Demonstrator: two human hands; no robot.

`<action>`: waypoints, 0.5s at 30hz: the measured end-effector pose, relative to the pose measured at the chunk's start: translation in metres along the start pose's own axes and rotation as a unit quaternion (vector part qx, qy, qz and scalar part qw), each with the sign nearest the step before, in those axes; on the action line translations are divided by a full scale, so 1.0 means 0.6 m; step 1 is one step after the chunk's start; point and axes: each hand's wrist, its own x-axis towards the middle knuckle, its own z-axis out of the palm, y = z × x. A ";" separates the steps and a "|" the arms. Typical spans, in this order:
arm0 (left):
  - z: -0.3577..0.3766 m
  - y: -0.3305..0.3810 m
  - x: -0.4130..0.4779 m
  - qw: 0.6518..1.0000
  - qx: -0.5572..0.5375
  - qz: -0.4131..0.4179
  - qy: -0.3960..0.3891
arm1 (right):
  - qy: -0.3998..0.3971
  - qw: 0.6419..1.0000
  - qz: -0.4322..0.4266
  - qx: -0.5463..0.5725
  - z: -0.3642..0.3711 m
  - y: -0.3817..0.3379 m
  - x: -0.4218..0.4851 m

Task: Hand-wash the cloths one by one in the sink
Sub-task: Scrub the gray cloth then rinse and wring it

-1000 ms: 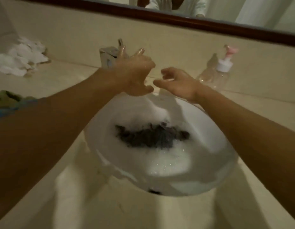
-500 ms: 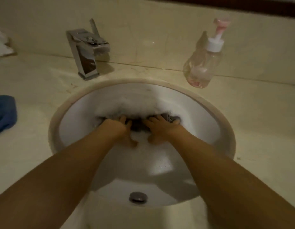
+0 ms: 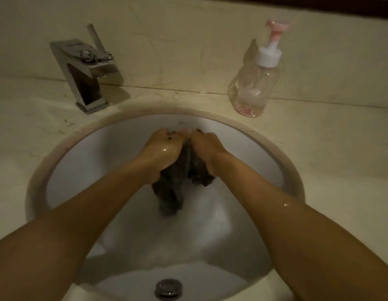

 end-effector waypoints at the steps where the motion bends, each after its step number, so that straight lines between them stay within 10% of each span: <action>1: -0.002 0.003 0.002 0.999 -0.038 -0.001 0.019 | -0.017 1.000 -0.007 -0.010 0.009 -0.013 -0.014; 15: 0.001 0.000 -0.025 0.995 -0.059 0.074 0.027 | 0.045 0.998 0.006 0.046 0.033 -0.025 -0.057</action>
